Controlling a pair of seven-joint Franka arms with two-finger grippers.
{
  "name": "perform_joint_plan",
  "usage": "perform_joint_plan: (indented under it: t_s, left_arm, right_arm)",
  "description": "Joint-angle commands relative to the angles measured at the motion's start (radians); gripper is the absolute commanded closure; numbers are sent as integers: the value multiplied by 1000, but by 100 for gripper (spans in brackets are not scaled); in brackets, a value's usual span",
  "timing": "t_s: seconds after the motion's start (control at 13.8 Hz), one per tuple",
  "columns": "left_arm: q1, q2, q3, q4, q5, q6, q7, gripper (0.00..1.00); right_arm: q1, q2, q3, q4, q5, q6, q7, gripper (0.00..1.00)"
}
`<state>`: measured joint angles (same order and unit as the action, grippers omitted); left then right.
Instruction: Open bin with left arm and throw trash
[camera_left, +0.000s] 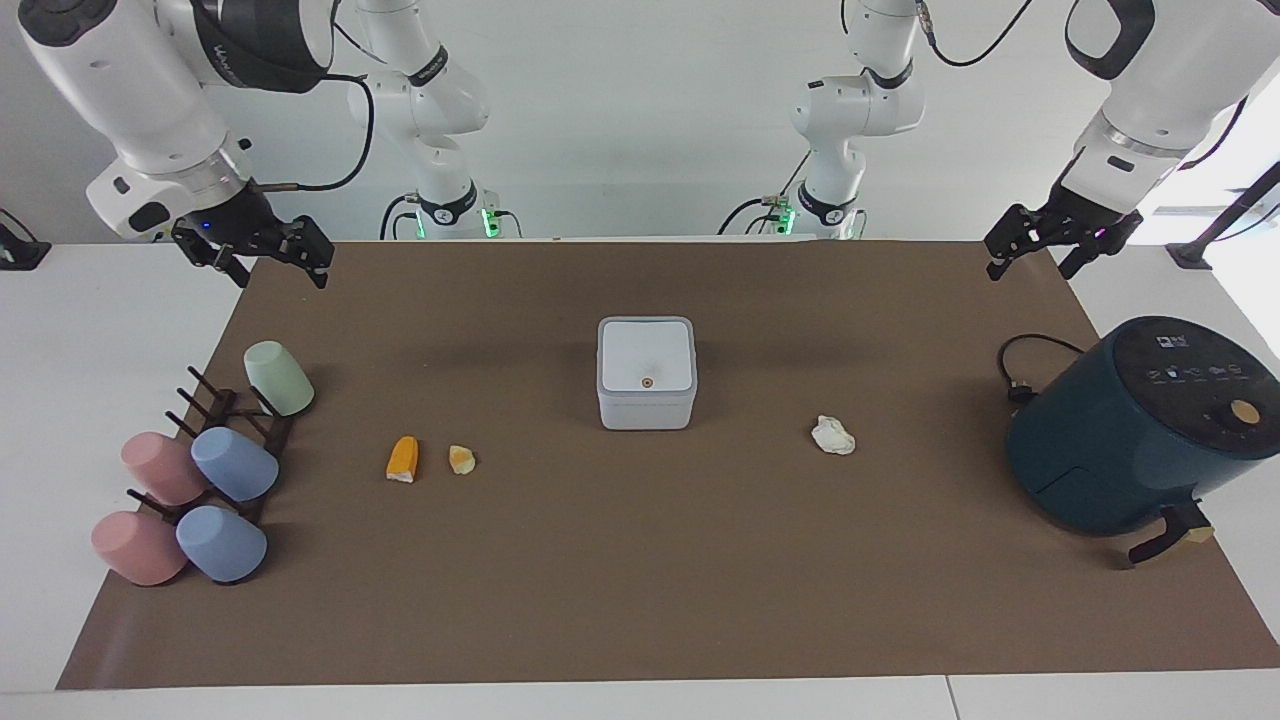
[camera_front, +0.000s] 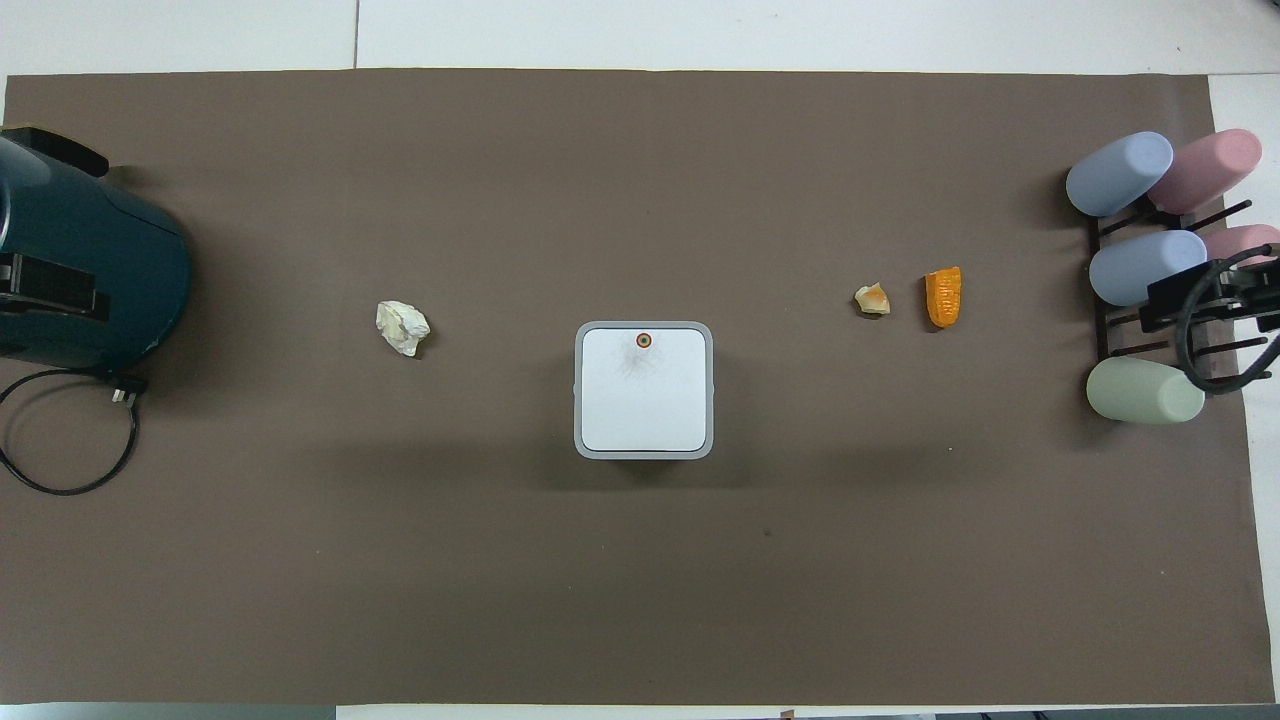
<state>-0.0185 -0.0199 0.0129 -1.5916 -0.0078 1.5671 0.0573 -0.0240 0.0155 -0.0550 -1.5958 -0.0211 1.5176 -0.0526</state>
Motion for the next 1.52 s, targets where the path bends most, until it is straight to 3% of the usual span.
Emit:
perform_joint_plan:
  t_s: [0.0, 0.51, 0.58, 0.65, 0.72, 0.8, 0.94, 1.09, 1.45]
  left_arm:
    - [-1, -29, -2, -28, 20, -9, -4, 0]
    - [-5, -29, -2, -30, 20, -7, -11, 0]
    - [-5, -28, -4, -24, 20, -19, -13, 34]
    - [-24, -29, -8, -24, 20, -42, -14, 97]
    - [-43, -32, -10, -31, 20, -42, -10, 100]
    - [-47, -32, -14, -36, 19, -17, -14, 100]
    - [-108, -37, -14, -59, 15, 48, -20, 100]
    - [-179, -57, -16, -132, 3, 159, -103, 100]
    - [-366, -28, -17, -231, -73, 376, -128, 100]
  right_arm:
    - [-11, -2, 6, 2, 6, 13, -45, 0]
    - [-13, -3, 6, -3, 9, 15, -47, 0]
    - [-13, -3, 6, -3, 10, 13, -49, 0]
    - [-13, -5, 7, -7, 12, 15, -47, 0]
    - [-10, -9, 6, -24, 9, 29, -41, 0]
    - [-5, -43, 7, -105, 9, 106, -46, 0]
    - [-1, -116, 9, -305, 19, 307, -71, 0]
    - [51, -111, 15, -418, 21, 492, -72, 0]
    - [94, 145, 17, -463, 98, 875, -13, 0]
